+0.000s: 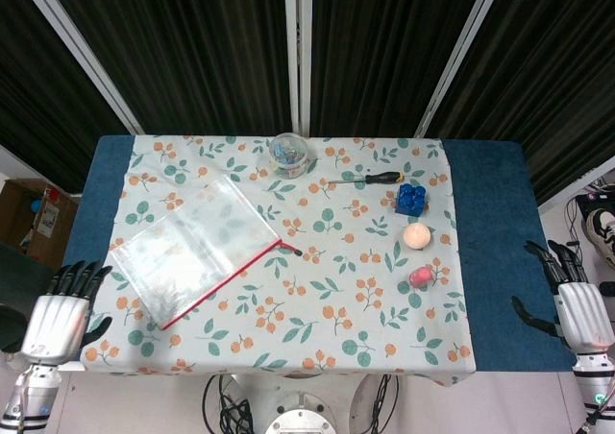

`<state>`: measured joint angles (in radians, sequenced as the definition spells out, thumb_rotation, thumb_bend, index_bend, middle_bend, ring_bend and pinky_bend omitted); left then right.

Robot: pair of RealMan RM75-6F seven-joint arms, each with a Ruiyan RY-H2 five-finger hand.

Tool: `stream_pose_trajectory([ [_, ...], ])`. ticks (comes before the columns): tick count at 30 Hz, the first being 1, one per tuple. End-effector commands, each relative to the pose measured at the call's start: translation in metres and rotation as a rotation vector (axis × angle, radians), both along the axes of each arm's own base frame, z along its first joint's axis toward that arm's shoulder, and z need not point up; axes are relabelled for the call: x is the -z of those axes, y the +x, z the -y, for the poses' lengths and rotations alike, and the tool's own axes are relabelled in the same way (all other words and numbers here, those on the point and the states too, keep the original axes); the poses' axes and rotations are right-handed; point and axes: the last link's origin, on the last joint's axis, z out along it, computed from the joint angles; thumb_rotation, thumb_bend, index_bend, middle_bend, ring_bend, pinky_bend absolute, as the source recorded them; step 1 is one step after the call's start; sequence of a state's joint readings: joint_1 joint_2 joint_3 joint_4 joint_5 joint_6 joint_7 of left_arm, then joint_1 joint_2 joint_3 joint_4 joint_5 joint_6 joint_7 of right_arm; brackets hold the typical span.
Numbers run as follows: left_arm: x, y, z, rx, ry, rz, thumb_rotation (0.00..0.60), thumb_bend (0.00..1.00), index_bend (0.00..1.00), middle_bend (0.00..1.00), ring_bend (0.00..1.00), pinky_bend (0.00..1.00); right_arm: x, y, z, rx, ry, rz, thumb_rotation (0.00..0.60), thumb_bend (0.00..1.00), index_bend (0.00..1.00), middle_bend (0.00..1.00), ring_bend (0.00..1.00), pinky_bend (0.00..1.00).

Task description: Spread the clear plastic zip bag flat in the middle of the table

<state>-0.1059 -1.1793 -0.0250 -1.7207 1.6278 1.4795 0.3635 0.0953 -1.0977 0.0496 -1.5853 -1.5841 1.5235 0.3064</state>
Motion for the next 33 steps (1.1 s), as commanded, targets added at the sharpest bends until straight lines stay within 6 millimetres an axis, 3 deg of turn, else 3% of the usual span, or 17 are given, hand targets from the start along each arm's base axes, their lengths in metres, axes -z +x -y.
stream_pose_trajectory([
  [1, 0.022, 0.052, -0.039, 0.188, -0.111, 0.022, 0.600, 0.19, 0.21, 0.14, 0.12, 0.17, 0.003, 0.008, 0.005, -0.036, 0.013, -0.008, 0.600, 0.24, 0.09, 0.16, 0.00, 0.00],
  [5, 0.059, 0.113, -0.079, 0.343, -0.286, 0.062, 0.600, 0.25, 0.25, 0.15, 0.12, 0.17, 0.007, 0.016, 0.009, -0.060, 0.027, -0.023, 0.600, 0.24, 0.09, 0.16, 0.00, 0.00],
  [10, 0.111, 0.169, -0.124, 0.418, -0.426, 0.022, 0.600, 0.26, 0.29, 0.15, 0.12, 0.17, 0.007, 0.015, 0.008, -0.049, 0.022, -0.028, 0.600, 0.24, 0.09, 0.16, 0.00, 0.00],
  [14, 0.149, 0.194, -0.154, 0.404, -0.458, -0.021, 0.600, 0.29, 0.30, 0.16, 0.12, 0.17, 0.007, 0.014, 0.007, -0.037, 0.019, -0.035, 0.600, 0.24, 0.09, 0.16, 0.00, 0.00],
  [23, 0.211, 0.202, -0.191, 0.289, -0.485, -0.101, 0.600, 0.33, 0.36, 0.16, 0.12, 0.17, 0.007, 0.007, 0.011, -0.002, 0.026, -0.042, 0.600, 0.24, 0.09, 0.16, 0.00, 0.00],
  [33, 0.235, 0.185, -0.205, 0.174, -0.476, -0.125, 0.600, 0.33, 0.41, 0.16, 0.12, 0.17, 0.008, 0.003, 0.016, 0.015, 0.033, -0.040, 0.600, 0.24, 0.09, 0.16, 0.00, 0.00],
])
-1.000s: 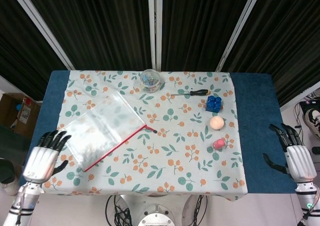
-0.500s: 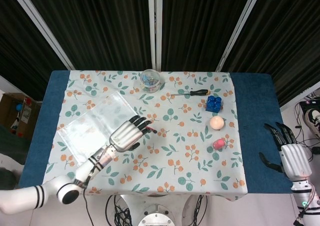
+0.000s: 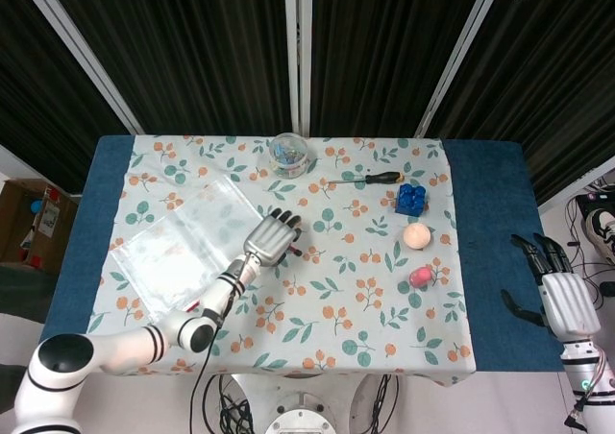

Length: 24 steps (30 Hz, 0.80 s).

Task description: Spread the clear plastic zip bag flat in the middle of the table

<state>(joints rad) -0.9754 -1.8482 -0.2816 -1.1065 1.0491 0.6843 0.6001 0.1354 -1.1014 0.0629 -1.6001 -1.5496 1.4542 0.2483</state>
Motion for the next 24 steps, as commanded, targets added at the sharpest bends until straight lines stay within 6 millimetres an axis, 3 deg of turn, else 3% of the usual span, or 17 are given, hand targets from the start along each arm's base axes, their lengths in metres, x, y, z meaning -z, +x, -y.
stream_pose_trajectory([
  [1, 0.007, -0.001, -0.001, -0.021, -0.003, -0.005, 0.600, 0.33, 0.41, 0.16, 0.12, 0.17, 0.000, -0.001, 0.001, 0.004, 0.002, 0.001, 0.600, 0.24, 0.09, 0.16, 0.00, 0.00],
  [24, 0.015, -0.004, -0.013, -0.052, 0.044, 0.000, 0.600, 0.33, 0.50, 0.16, 0.12, 0.17, 0.001, -0.004, 0.005, 0.019, 0.007, -0.005, 0.600, 0.24, 0.09, 0.16, 0.00, 0.00],
])
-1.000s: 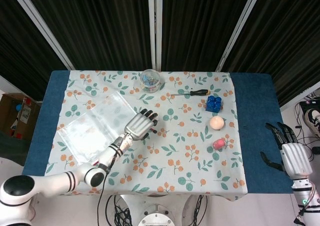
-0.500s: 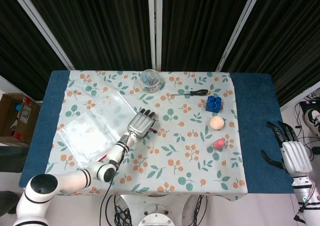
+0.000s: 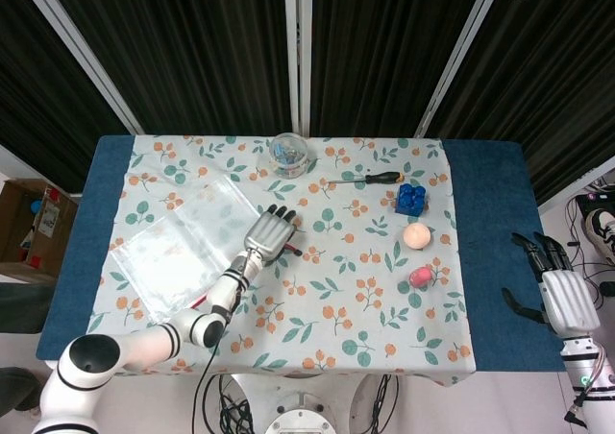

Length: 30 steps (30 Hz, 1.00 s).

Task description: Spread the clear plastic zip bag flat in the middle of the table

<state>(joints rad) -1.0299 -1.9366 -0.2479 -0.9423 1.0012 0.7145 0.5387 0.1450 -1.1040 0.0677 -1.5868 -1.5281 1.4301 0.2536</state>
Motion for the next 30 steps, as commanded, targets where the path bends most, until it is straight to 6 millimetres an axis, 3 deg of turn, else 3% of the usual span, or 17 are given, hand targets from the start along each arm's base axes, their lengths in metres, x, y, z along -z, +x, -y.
stream_pose_trajectory([
  [1, 0.001, 0.000, 0.000, 0.001, -0.001, -0.001, 0.600, 0.33, 0.51, 0.16, 0.12, 0.17, 0.000, 0.000, 0.000, 0.001, 0.000, 0.000, 0.600, 0.24, 0.09, 0.16, 0.00, 0.00],
  [12, -0.003, 0.001, 0.001, -0.003, 0.038, 0.060, 0.600, 0.44, 0.62, 0.21, 0.13, 0.18, 0.000, 0.000, 0.002, 0.000, 0.001, -0.002, 0.600, 0.24, 0.09, 0.16, 0.00, 0.00],
  [19, -0.033, -0.001, 0.024, 0.069, 0.170, 0.258, 0.600, 0.49, 0.65, 0.27, 0.19, 0.20, -0.004, 0.009, 0.008, -0.041, 0.006, 0.006, 0.600, 0.24, 0.09, 0.16, 0.00, 0.00],
  [25, -0.068, -0.003, 0.059, 0.154, 0.328, 0.413, 0.600, 0.49, 0.70, 0.45, 0.36, 0.37, -0.006, 0.042, 0.029, -0.179, 0.053, 0.004, 0.600, 0.24, 0.09, 0.16, 0.00, 0.00],
  [30, -0.093, -0.007, 0.085, 0.193, 0.420, 0.451, 0.600, 0.49, 0.72, 0.54, 0.45, 0.47, -0.001, 0.091, 0.055, -0.343, 0.117, -0.030, 0.600, 0.24, 0.10, 0.16, 0.00, 0.00],
])
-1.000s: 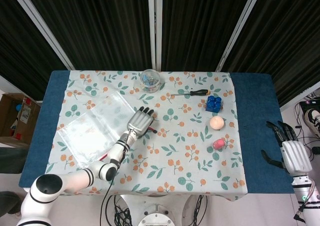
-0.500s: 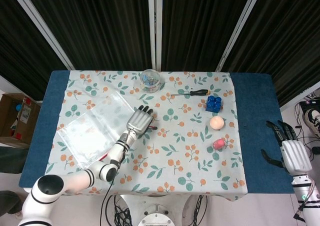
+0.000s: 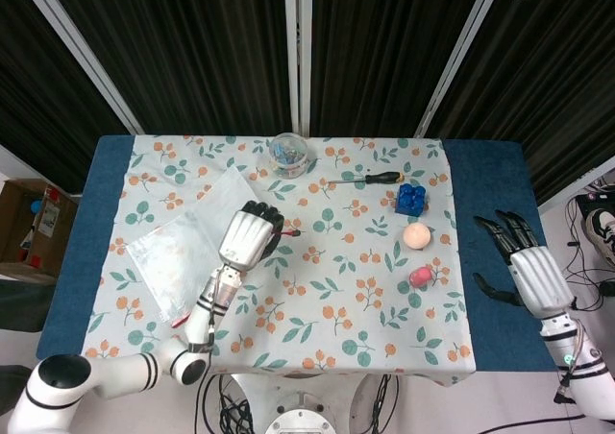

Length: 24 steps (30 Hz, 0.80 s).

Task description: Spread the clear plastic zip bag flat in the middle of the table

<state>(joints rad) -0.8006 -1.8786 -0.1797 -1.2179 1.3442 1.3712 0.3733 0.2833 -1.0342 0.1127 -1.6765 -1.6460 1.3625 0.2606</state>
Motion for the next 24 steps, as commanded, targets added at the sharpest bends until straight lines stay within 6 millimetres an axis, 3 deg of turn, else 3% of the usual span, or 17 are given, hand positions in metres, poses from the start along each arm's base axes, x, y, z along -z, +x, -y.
stream_pose_trajectory([
  [1, -0.025, -0.008, 0.028, 0.031, 0.087, 0.033, 0.600, 0.49, 0.72, 0.55, 0.47, 0.48, 0.006, 0.044, 0.022, -0.138, 0.056, -0.037, 0.600, 0.24, 0.10, 0.16, 0.00, 0.00],
  [6, -0.041, -0.013, 0.052, 0.054, 0.162, 0.061, 0.600, 0.49, 0.74, 0.63, 0.54, 0.56, 0.023, 0.101, 0.047, -0.275, 0.137, -0.057, 0.600, 0.24, 0.10, 0.16, 0.00, 0.00],
  [13, -0.051, -0.020, 0.076, 0.078, 0.238, 0.066, 0.600, 0.49, 0.75, 0.72, 0.63, 0.63, 0.063, 0.173, 0.074, -0.407, 0.264, -0.094, 0.600, 0.24, 0.13, 0.16, 0.00, 0.00],
  [15, -0.053, -0.022, 0.080, 0.095, 0.263, 0.047, 0.600, 0.49, 0.75, 0.69, 0.60, 0.61, 0.072, 0.189, 0.079, -0.431, 0.285, -0.111, 0.600, 0.24, 0.14, 0.16, 0.00, 0.00],
  [19, -0.055, -0.023, 0.087, 0.102, 0.268, 0.052, 0.600, 0.49, 0.76, 0.59, 0.49, 0.45, 0.085, 0.210, 0.085, -0.451, 0.313, -0.130, 0.600, 0.24, 0.14, 0.16, 0.00, 0.00],
  [24, -0.060, -0.021, 0.098, 0.115, 0.281, 0.075, 0.600, 0.49, 0.76, 0.65, 0.53, 0.47, 0.104, 0.237, 0.094, -0.478, 0.351, -0.130, 0.600, 0.24, 0.18, 0.16, 0.00, 0.00],
])
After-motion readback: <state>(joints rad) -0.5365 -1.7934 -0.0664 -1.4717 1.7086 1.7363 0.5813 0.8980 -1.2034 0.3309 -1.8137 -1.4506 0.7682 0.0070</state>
